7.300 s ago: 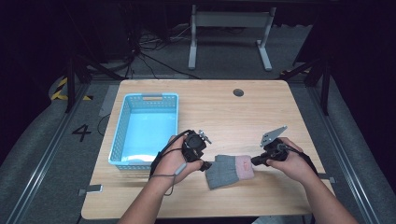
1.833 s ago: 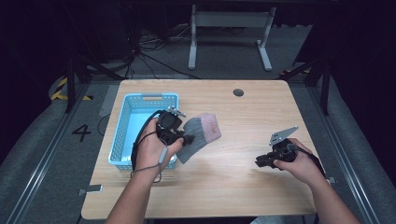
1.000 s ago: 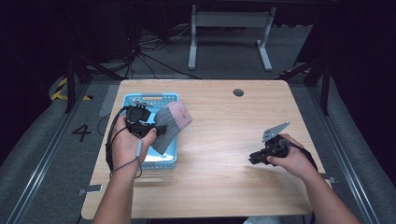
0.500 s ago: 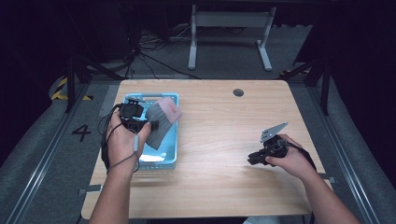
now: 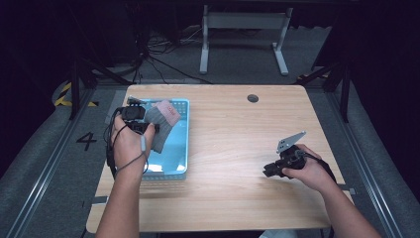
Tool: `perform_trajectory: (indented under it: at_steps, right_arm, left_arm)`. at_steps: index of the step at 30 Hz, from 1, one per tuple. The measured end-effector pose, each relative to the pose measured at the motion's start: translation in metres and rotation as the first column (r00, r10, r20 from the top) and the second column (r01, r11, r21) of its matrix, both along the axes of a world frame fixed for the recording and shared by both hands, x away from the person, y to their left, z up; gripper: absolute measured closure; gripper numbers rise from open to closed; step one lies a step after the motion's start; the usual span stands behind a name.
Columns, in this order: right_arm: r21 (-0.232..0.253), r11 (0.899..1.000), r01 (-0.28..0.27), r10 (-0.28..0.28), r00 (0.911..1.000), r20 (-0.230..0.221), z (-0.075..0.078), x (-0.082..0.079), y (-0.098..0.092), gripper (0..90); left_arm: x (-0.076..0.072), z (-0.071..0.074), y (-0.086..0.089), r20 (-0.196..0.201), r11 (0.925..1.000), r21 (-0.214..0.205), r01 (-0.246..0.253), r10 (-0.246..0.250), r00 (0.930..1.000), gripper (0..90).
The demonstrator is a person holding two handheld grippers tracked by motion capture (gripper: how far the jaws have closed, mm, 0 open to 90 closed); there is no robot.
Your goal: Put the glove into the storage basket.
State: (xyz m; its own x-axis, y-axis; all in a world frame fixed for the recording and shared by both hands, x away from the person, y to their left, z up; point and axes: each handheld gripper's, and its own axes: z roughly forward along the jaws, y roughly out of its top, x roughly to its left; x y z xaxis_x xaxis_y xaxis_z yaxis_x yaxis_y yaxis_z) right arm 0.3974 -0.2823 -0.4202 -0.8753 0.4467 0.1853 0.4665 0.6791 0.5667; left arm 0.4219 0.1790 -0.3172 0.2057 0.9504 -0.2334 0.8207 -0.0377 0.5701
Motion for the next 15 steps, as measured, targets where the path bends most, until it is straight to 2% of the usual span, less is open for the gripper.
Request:
perform_trajectory:
  at_steps: [10,15]
  right_arm:
    - [0.004,1.0,-0.003,0.003,1.0,0.005,0.002,-0.001,0.0,74.5]
    - [0.007,1.0,-0.005,0.005,1.0,0.008,0.002,-0.002,0.0,74.4]
  left_arm:
    - [0.006,-0.017,-0.004,-0.024,0.9997,-0.02,-0.011,0.01,0.9997,72.3]
    - [0.011,-0.036,0.0,-0.052,0.9988,-0.046,-0.015,0.013,0.9986,72.2]
